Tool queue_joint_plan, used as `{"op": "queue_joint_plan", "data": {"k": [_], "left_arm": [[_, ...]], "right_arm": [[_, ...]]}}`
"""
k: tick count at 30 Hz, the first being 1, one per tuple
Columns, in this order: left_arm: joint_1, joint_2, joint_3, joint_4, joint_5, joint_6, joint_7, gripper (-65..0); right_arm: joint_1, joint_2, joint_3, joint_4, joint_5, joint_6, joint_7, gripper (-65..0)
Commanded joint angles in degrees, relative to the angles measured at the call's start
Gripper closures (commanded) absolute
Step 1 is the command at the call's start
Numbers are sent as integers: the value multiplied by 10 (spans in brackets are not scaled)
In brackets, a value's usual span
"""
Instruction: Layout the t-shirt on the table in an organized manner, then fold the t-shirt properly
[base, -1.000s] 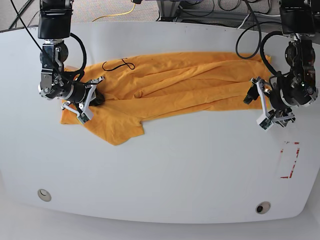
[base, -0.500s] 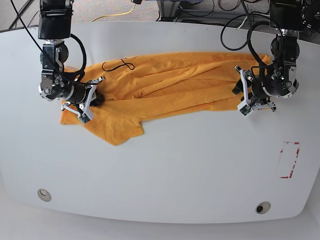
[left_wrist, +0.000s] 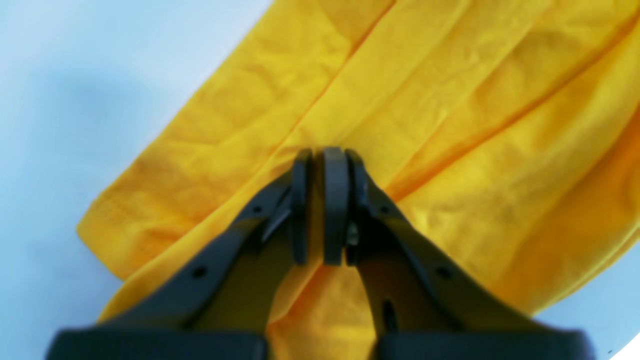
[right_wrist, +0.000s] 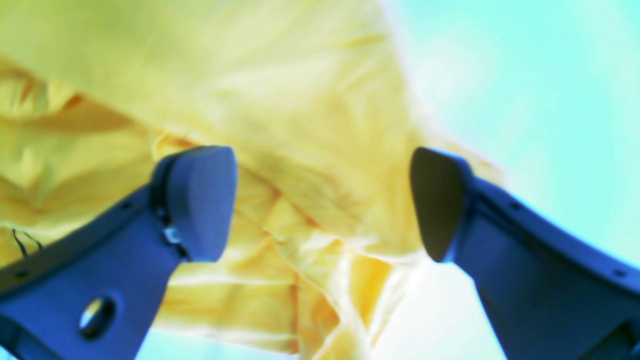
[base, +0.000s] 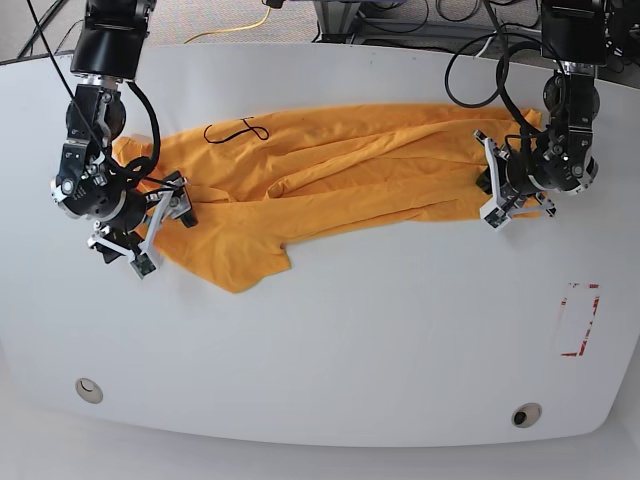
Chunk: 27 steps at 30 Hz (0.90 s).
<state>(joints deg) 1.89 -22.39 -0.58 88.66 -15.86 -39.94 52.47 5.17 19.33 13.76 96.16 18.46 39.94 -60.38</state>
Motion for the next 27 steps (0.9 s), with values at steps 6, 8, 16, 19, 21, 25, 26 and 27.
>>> {"op": "queue_joint_plan", "data": {"k": [6,8,16,19,21,25,26,27], "left_arm": [[-7,-9,-3,7,-2,-1,-6,-31],[-7,-9,-3,7,-2,-1,-6,-31],[-7,-9,-3,9,-2,-1,-6,-31],[-6,-9,-3,9,-2,-1,-6,-31],[-6,-9,-3,10,-2,-1,-6,-31],[-4,-9,-3,11,-2,-1,-6,-31],[-4,-9,-3,11,-2,-1,-6,-29],[-4,-9,-4,11,-2,-1,-6,-28]], "right_arm": [[89,-14,3,-25,6,1,-25,-555],[112,-29,2,-67,5,1,-25,-555],[203,-46,-8,-259,5,1,28,-549],[227,-47,-28,-320,5,1,60,-549],[237,-46,-38,-351,7,1,76,-549],[250,-46,-42,-397,5,1,97,-549],[250,-46,-43,-403,5,1,101,-549],[250,-46,-43,-411,5,1,110,-549]]}}
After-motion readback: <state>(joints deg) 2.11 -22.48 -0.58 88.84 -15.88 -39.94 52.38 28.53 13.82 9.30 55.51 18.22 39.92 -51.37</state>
